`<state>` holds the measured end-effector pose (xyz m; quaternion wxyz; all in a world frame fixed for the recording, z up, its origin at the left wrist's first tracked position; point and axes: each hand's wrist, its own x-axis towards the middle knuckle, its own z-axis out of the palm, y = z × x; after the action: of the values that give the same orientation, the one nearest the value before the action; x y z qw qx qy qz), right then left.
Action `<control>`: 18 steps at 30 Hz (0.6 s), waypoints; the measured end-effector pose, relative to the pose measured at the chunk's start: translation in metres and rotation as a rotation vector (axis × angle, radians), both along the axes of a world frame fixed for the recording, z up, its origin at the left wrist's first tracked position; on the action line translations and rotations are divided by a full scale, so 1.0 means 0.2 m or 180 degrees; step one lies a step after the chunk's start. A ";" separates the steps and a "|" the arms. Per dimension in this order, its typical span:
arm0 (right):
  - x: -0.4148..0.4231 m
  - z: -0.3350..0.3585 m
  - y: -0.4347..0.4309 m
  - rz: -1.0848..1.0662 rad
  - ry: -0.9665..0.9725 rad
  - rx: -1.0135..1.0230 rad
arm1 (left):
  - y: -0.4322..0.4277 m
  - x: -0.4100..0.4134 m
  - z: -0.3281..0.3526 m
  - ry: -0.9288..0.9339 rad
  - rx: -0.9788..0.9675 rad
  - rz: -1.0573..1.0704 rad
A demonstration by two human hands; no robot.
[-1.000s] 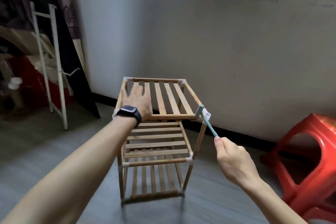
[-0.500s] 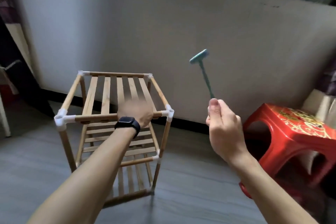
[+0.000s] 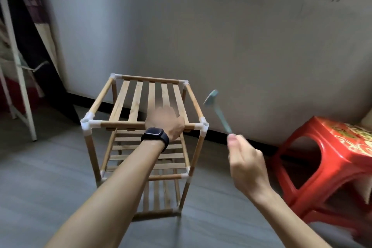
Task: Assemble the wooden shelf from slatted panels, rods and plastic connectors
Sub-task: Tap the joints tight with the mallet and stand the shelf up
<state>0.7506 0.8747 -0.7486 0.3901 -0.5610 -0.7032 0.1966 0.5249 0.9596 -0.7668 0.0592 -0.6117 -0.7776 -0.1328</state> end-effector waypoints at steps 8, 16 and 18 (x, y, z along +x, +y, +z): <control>0.01 0.06 -0.02 -0.0133 -0.0985 -0.0311 | -0.07 -0.17 0.02 0.0005 0.0019 -0.0461; 0.02 0.05 -0.11 0.0262 -0.1359 -0.0454 | -0.22 -0.52 0.13 -0.0037 0.0031 0.0251; -0.02 0.07 -0.13 0.0390 -0.1259 -0.0459 | -0.23 -0.49 0.13 -0.0427 0.0044 0.0386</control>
<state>0.7458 0.8496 -0.7350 0.1907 -0.5713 -0.7829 0.1558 0.4273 0.9143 -0.7400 0.0193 -0.5528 -0.8145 -0.1751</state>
